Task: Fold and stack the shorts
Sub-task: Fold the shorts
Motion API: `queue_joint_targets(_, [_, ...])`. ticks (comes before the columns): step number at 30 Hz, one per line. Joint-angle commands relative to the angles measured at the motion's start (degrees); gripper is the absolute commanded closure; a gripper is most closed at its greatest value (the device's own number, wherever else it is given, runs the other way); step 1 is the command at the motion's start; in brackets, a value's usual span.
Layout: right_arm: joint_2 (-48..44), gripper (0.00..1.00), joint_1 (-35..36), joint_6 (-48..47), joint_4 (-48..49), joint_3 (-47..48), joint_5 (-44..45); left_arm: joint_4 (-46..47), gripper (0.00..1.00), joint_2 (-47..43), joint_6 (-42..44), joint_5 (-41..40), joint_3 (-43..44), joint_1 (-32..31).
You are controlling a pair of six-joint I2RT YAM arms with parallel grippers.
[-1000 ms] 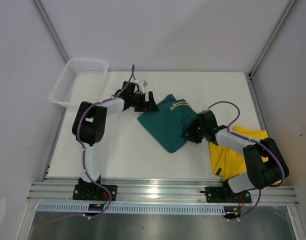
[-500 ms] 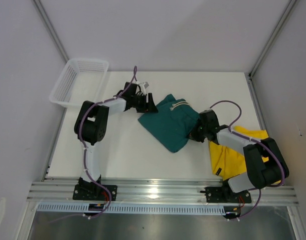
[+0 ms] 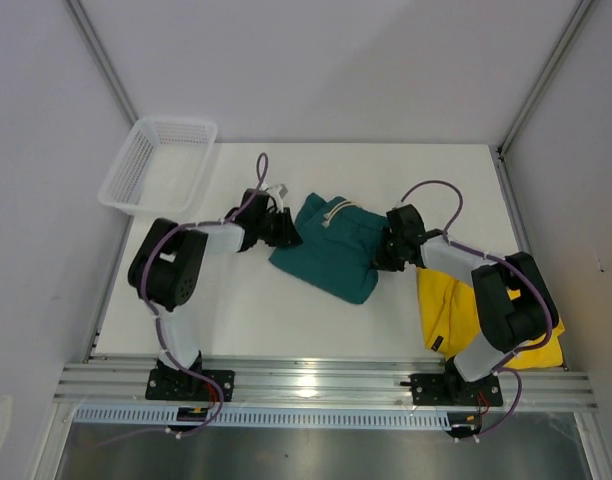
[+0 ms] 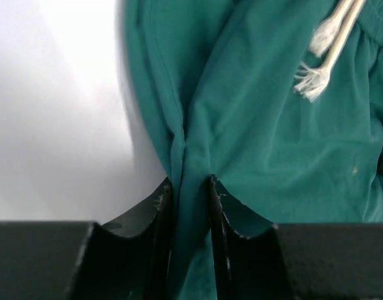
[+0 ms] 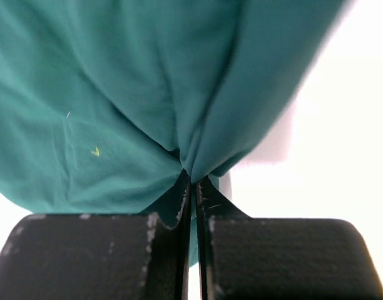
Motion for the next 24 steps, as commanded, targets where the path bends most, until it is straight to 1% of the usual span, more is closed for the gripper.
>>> queue_joint_targets(1, [3.3,1.00,2.0,-6.5,-3.5,6.4,2.7,8.5,0.69,-10.3,-7.8,-11.3,-12.8,-0.5])
queue_joint_targets(2, [4.2,1.00,2.3,-7.0,-5.4,9.8,2.7,11.2,0.70,-12.4,-9.6,-12.4,-15.9,-0.9])
queue_joint_targets(3, [5.9,1.00,2.8,-8.0,-5.9,11.3,3.5,15.5,0.70,-14.6,-12.4,-14.0,-23.7,-2.3])
queue_joint_targets(4, [7.2,1.00,3.7,-8.8,-6.8,13.9,4.3,16.2,0.70,-18.7,-14.5,-20.1,-27.2,-4.8])
queue_joint_targets(5, [7.2,1.00,3.8,-8.8,-7.0,14.9,4.3,16.2,0.70,-20.4,-14.5,-22.6,-27.3,-4.8])
queue_joint_targets(6, [8.3,0.98,4.0,-8.9,-7.1,15.7,4.4,14.5,0.69,-22.1,-14.9,-26.0,-29.7,-7.9])
queue_joint_targets(7, [8.6,0.94,3.8,-9.3,-7.1,16.3,4.0,12.6,0.68,-25.0,-15.5,-32.0,-30.1,-9.3])
queue_joint_targets(9, [8.5,0.85,3.3,-9.2,-6.4,16.5,2.7,10.1,0.53,-27.3,-17.4,-33.2,-31.6,-10.3])
queue_joint_targets(10, [8.3,0.82,3.1,-9.4,-6.1,16.2,2.2,9.1,0.43,-29.7,-17.7,-33.3,-31.7,-10.1])
queue_joint_targets(11, [8.0,0.80,2.7,-9.5,-5.5,16.0,1.3,7.9,0.28,-30.7,-17.5,-33.1,-31.5,-9.9])
queue_joint_targets(12, [7.8,0.76,2.4,-9.6,-5.4,15.5,0.9,6.6,0.22,-31.7,-17.1,-32.9,-31.1,-9.4])
queue_joint_targets(13, [7.3,0.72,2.3,-10.2,-5.0,15.2,0.6,2.9,0.15,-32.6,-16.9,-33.0,-29.7,-9.2])
queue_joint_targets(14, [7.0,0.68,1.9,-10.5,-4.7,14.8,-0.1,0.9,0.05,-33.8,-16.4,-33.1,-28.2,-9.2])
queue_joint_targets(15, [6.7,0.56,1.8,-10.9,-4.4,14.0,-0.2,-0.9,0.02,-34.4,-16.3,-33.1,-27.4,-9.2])
queue_joint_targets(17, [5.4,0.47,1.0,-11.4,-2.9,12.8,-1.1,-4.5,0.01,-35.7,-16.3,-32.9,-25.7,-8.9])
queue_joint_targets(19, [3.9,0.36,-0.1,-11.0,-0.7,10.5,-2.8,-4.9,0.01,-36.5,-16.4,-30.8,-25.9,-7.5])
queue_joint_targets(20, [3.4,0.32,-1.9,-10.6,0.1,9.7,-5.4,-4.1,0.01,-36.9,-16.3,-29.9,-26.3,-6.7])
queue_joint_targets(22, [2.6,0.30,-3.8,-10.6,1.9,7.1,-8.8,-2.9,0.01,-36.7,-15.9,-26.5,-26.9,-4.1])
queue_joint_targets(23, [2.2,0.26,-4.8,-10.5,4.2,6.3,-12.9,-2.2,0.01,-36.4,-15.4,-25.3,-26.9,-3.2])
queue_joint_targets(24, [2.0,0.25,-6.2,-10.3,5.4,5.4,-15.1,-1.9,0.01,-35.5,-15.0,-24.2,-26.6,-2.0])
